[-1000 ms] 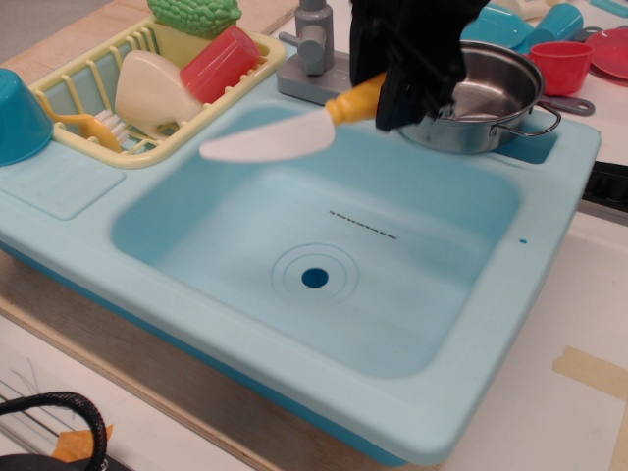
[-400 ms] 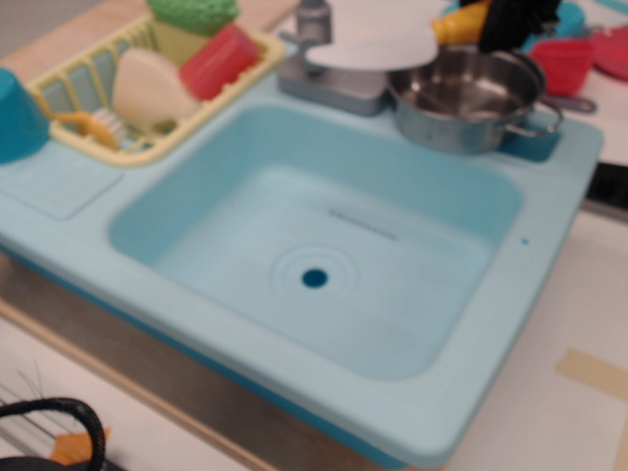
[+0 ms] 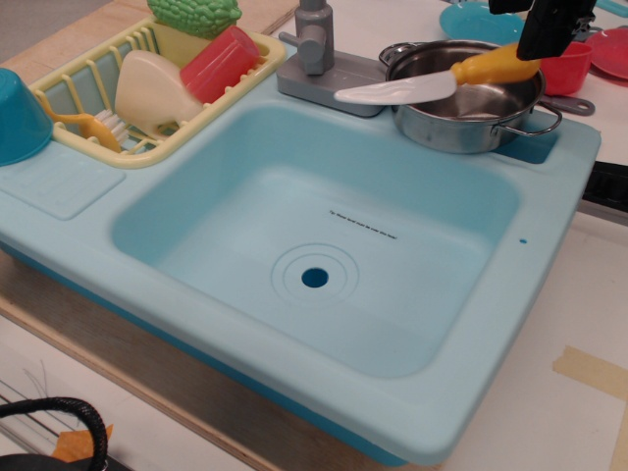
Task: Put knife in pot or pan
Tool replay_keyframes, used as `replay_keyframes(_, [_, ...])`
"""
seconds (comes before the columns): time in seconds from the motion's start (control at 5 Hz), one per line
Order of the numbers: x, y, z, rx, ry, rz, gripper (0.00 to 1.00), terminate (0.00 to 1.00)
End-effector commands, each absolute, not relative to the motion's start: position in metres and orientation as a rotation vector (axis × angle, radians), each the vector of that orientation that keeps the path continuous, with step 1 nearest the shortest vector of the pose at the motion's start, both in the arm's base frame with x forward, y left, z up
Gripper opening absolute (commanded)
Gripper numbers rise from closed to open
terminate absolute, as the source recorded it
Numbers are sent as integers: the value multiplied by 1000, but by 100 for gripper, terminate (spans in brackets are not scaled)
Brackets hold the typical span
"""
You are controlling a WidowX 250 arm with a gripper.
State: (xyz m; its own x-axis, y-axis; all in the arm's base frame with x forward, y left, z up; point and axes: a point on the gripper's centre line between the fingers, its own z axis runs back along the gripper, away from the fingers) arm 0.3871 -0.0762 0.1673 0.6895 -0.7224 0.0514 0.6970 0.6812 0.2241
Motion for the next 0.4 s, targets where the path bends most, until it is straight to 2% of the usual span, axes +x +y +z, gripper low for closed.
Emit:
replay_keyframes(0.0, [383,-73,191,209,-205,-781,100,0])
replay_keyframes(0.2, [383,-73,191,209,-205,-781,100,100])
